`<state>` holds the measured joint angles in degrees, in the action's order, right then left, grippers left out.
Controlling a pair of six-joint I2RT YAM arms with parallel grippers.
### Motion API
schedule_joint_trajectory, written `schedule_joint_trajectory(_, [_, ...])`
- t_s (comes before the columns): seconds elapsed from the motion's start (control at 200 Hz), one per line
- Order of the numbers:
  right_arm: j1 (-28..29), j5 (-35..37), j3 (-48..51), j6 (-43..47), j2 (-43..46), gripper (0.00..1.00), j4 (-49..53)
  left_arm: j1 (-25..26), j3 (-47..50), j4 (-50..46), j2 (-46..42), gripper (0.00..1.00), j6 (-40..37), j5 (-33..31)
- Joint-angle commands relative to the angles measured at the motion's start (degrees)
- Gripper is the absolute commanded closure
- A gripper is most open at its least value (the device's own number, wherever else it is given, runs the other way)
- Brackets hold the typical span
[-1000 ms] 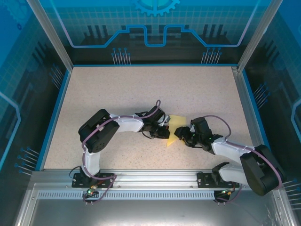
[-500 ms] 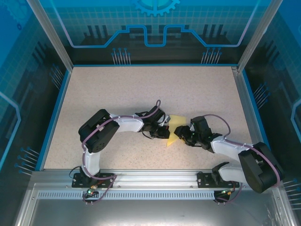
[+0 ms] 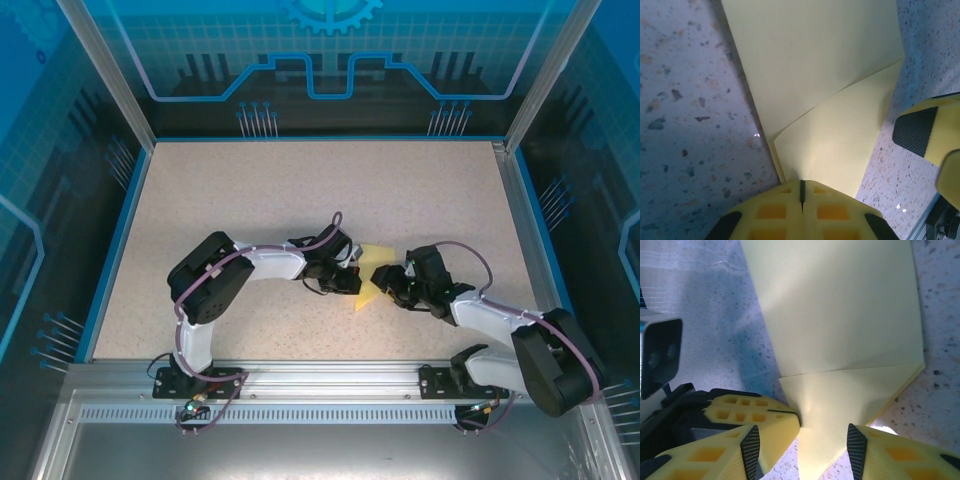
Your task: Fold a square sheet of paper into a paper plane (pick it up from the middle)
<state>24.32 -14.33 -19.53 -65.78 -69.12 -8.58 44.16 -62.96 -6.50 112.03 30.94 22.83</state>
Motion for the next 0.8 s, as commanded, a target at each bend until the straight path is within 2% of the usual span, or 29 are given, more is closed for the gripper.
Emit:
schedule_joint_trajectory(0.0, [-0.9,0.2,1.0,1.0,0.1,0.48,1.0,1.0,-0.1,-5.9,2.5,1.0,-1.9,-0.9])
schedule_joint_trajectory(0.55, [-1.0,-0.7,-0.6,2.0,-4.0,0.47,0.4,1.0,-0.1,-6.4,2.6,1.0,-2.3,-1.1])
schedule_joint_trajectory(0.795, [-1.0,0.4,0.4,2.4,-1.8,0.47,2.5,1.0,-0.6,-6.4,3.1,1.0,-2.3,-0.9])
